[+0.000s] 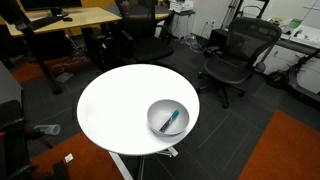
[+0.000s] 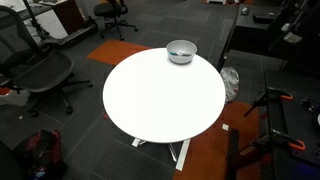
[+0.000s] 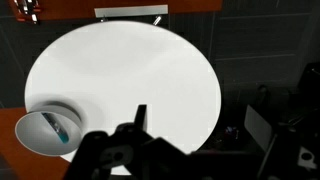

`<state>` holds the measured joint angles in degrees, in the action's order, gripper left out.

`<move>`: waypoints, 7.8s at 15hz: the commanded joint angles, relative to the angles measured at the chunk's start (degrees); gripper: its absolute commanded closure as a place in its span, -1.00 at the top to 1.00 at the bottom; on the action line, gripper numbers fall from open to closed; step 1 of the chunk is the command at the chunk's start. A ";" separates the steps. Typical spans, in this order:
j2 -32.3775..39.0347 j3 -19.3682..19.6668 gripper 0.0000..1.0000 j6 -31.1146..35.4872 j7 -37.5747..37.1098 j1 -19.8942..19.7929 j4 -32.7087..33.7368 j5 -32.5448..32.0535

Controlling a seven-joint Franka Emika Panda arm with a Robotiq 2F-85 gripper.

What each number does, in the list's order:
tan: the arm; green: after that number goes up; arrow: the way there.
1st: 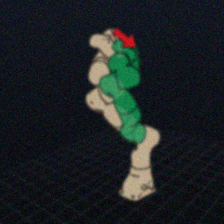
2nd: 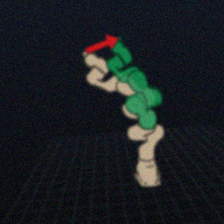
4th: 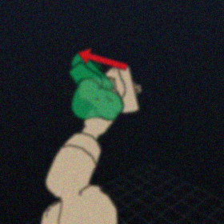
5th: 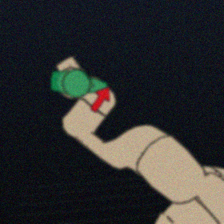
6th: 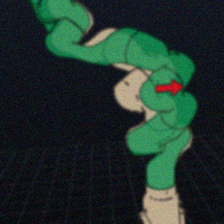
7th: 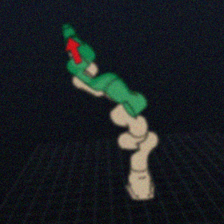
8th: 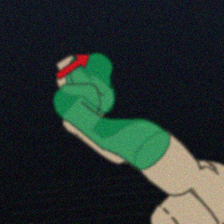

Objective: Get the marker from the white bowl and place it on the table

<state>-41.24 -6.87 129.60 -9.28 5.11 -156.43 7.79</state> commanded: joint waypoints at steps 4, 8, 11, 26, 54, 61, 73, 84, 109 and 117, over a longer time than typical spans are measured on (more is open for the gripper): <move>-0.01 0.11 1.00 -0.20 -0.05 0.07 0.13 -0.11; 0.66 0.85 1.00 2.45 0.58 -1.10 -0.43 -0.85; 2.41 3.51 1.00 6.02 2.82 -3.10 -0.38 -2.15; 24.93 19.26 1.00 16.05 25.74 -7.49 12.99 -5.45; 52.11 16.87 1.00 17.48 54.57 -16.00 31.27 5.04; 57.91 15.37 1.00 17.29 53.91 -18.52 36.70 1.74; 68.00 11.65 1.00 16.71 54.02 -20.83 44.43 -3.80; 77.83 11.51 1.00 14.82 51.88 -21.55 54.59 -7.10; 89.67 10.81 0.37 8.37 49.89 -21.40 66.85 -8.55; 90.71 10.86 -0.83 8.14 49.09 -21.58 68.09 -8.57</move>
<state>48.94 4.91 140.16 42.33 -15.57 -90.45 1.04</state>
